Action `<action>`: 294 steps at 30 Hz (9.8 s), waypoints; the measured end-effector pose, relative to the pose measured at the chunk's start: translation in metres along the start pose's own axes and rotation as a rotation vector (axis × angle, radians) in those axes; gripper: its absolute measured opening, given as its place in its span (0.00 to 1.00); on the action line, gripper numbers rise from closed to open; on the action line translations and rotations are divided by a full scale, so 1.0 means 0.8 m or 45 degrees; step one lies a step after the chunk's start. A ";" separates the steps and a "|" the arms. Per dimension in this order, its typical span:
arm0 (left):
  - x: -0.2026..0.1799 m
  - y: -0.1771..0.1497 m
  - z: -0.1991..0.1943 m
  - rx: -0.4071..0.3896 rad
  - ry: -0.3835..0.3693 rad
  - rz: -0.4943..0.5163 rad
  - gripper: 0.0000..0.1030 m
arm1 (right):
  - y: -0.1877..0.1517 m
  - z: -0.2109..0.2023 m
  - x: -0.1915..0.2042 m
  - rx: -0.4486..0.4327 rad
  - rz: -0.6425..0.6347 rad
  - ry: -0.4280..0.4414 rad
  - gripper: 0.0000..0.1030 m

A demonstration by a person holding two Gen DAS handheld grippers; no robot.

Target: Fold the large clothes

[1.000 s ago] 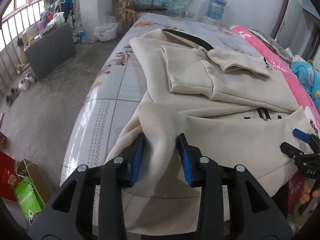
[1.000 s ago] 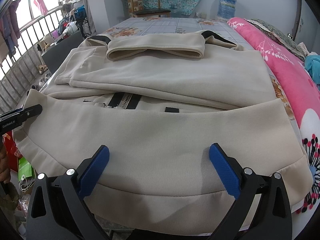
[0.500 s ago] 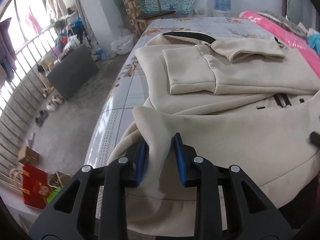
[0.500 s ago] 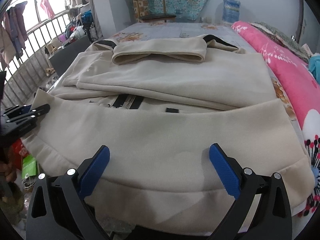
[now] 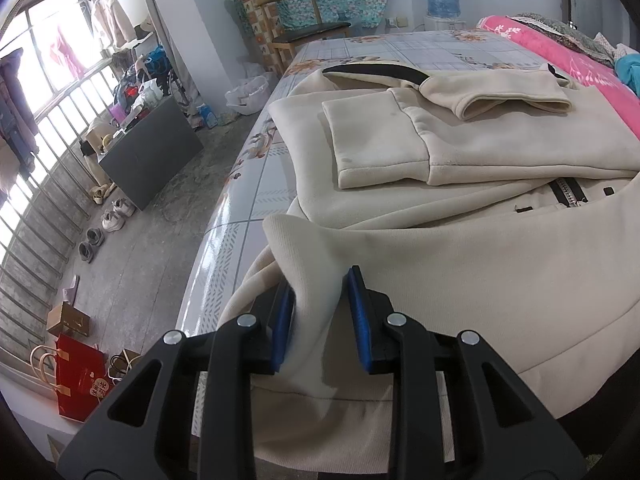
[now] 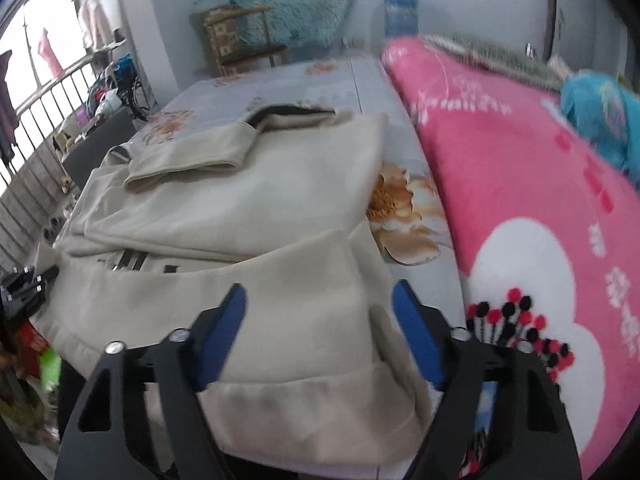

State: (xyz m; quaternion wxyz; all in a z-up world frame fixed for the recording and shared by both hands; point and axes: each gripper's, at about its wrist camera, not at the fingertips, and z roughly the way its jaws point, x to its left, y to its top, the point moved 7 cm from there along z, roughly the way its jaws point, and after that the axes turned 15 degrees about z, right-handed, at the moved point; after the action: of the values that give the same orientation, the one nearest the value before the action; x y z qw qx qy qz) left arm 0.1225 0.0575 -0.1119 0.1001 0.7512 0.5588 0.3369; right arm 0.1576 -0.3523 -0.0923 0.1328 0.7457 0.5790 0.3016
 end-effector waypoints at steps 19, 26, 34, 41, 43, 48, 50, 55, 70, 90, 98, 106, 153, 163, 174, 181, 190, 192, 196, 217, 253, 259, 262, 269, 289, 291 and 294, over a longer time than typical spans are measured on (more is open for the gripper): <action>0.000 0.001 0.000 0.000 0.003 0.004 0.25 | -0.006 0.026 -0.006 0.120 0.050 0.032 0.41; -0.001 0.001 0.000 0.001 0.002 0.000 0.25 | -0.009 0.015 -0.007 0.119 0.013 -0.034 0.29; -0.002 0.001 0.000 0.001 0.003 0.001 0.25 | -0.005 0.023 0.005 0.068 -0.064 -0.124 0.29; -0.002 0.002 0.000 0.001 0.004 0.000 0.25 | -0.007 0.014 0.016 0.027 -0.165 -0.205 0.24; -0.002 0.002 0.000 0.001 0.004 0.001 0.25 | -0.008 0.013 0.019 0.014 -0.196 -0.229 0.23; -0.002 0.002 0.000 0.001 0.003 -0.001 0.25 | -0.008 0.015 0.022 -0.011 -0.238 -0.277 0.23; -0.002 0.002 0.000 0.001 0.004 0.000 0.25 | -0.008 0.018 0.022 -0.018 -0.243 -0.289 0.23; -0.002 0.001 0.000 0.000 0.006 0.000 0.25 | -0.012 0.025 0.021 -0.043 -0.281 -0.335 0.15; 0.009 -0.002 -0.020 -0.093 -0.005 -0.013 0.07 | -0.018 -0.033 0.034 -0.233 -0.286 -0.331 0.06; 0.019 -0.008 -0.081 -0.316 -0.008 -0.003 0.05 | -0.040 -0.087 0.034 -0.414 -0.127 -0.307 0.06; 0.022 -0.014 -0.100 -0.353 0.005 -0.034 0.05 | -0.041 -0.097 0.033 -0.456 -0.103 -0.281 0.06; 0.032 -0.008 -0.139 -0.444 0.031 -0.050 0.05 | -0.039 -0.126 0.035 -0.529 -0.056 -0.232 0.06; 0.123 0.226 0.093 -0.242 -0.177 -0.137 0.34 | 0.209 0.095 0.069 -0.206 -0.080 -0.106 0.30; 0.065 0.116 0.105 -0.015 -0.489 -0.249 0.39 | 0.071 0.070 0.020 0.041 0.022 -0.061 0.28; 0.063 0.104 0.047 -0.164 -0.448 -0.239 0.61 | 0.056 0.008 0.043 -0.104 0.037 -0.071 0.38; -0.012 0.091 0.065 -0.066 -0.336 -0.044 0.87 | 0.009 0.064 0.054 -0.038 -0.037 -0.194 0.55; -0.023 0.100 0.029 -0.126 -0.274 -0.023 0.87 | 0.000 0.019 0.134 -0.202 -0.169 -0.111 0.66; -0.035 0.099 0.039 -0.075 -0.275 -0.007 0.87 | -0.008 0.034 0.145 -0.163 -0.182 -0.087 0.68; -0.044 0.098 0.054 -0.050 -0.232 -0.013 0.90 | -0.036 0.080 0.147 -0.048 -0.185 -0.111 0.76; -0.053 0.091 -0.072 -0.235 -0.305 -0.082 0.90 | -0.062 -0.033 0.147 -0.170 -0.059 -0.031 0.92; -0.059 0.070 -0.081 -0.048 -0.062 -0.223 0.90 | -0.080 -0.059 0.143 -0.150 -0.082 -0.174 0.94; -0.062 0.071 -0.081 -0.037 -0.076 -0.235 0.90 | -0.080 -0.056 0.145 -0.141 -0.090 -0.179 0.94; -0.064 0.071 -0.081 -0.032 -0.083 -0.236 0.90 | -0.082 -0.053 0.146 -0.134 -0.095 -0.182 0.94; -0.071 0.072 -0.080 -0.022 -0.101 -0.222 0.90 | -0.086 -0.048 0.149 -0.116 -0.105 -0.183 0.94; -0.083 0.070 -0.069 0.027 -0.122 -0.196 0.90 | -0.083 -0.042 0.139 -0.111 -0.092 -0.206 0.94; -0.083 0.071 -0.068 0.033 -0.120 -0.197 0.90 | -0.081 -0.042 0.136 -0.111 -0.085 -0.204 0.94; -0.084 0.071 -0.068 0.034 -0.113 -0.194 0.90 | -0.080 -0.042 0.135 -0.111 -0.084 -0.202 0.94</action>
State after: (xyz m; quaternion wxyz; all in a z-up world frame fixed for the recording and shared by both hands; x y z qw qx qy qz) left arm 0.1225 -0.0361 -0.0676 0.1399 0.7218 0.6140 0.2872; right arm 0.1033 -0.2365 -0.0691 0.2203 0.7413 0.5773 0.2621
